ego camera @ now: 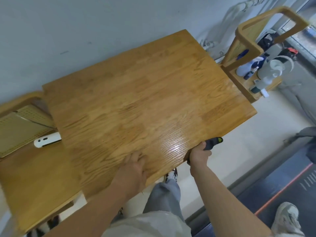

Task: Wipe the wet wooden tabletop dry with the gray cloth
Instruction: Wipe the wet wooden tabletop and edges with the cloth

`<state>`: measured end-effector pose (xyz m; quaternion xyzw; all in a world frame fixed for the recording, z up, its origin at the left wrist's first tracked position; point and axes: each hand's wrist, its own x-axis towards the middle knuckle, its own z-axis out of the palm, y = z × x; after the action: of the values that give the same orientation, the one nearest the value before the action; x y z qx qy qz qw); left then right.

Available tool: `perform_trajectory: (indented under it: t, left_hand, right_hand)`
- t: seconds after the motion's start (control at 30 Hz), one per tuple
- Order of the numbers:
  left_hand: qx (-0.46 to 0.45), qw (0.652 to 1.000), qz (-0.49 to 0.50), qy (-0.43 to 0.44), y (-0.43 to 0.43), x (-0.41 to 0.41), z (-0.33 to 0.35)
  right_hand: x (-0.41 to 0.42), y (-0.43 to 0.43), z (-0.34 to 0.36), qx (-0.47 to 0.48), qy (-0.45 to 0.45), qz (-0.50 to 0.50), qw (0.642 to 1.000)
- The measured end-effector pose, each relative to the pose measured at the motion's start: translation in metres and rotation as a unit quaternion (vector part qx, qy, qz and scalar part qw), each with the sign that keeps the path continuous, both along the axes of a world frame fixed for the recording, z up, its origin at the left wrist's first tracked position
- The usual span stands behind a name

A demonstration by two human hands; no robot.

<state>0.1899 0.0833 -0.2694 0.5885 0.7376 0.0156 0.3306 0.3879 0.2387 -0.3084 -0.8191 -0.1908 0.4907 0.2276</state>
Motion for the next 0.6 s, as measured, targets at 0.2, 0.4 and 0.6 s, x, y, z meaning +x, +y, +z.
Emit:
perform_trajectory:
  t: [0.2, 0.4, 0.6]
  left_hand:
    - [-0.007, 1.000, 0.005, -0.002, -0.112, -0.059, 0.003]
    - [-0.016, 0.999, 0.043, -0.004, -0.188, -0.096, -0.007]
    - [-0.145, 0.980, 0.124, -0.064, -0.235, -0.102, -0.015]
  right_hand:
    - [-0.104, -0.156, -0.007, -0.030, 0.003, 0.031, 0.999]
    - [-0.182, -0.268, 0.000, -0.109, 0.020, 0.070, 0.991]
    - [-0.207, -0.312, 0.006, -0.186, 0.091, 0.079, 0.975]
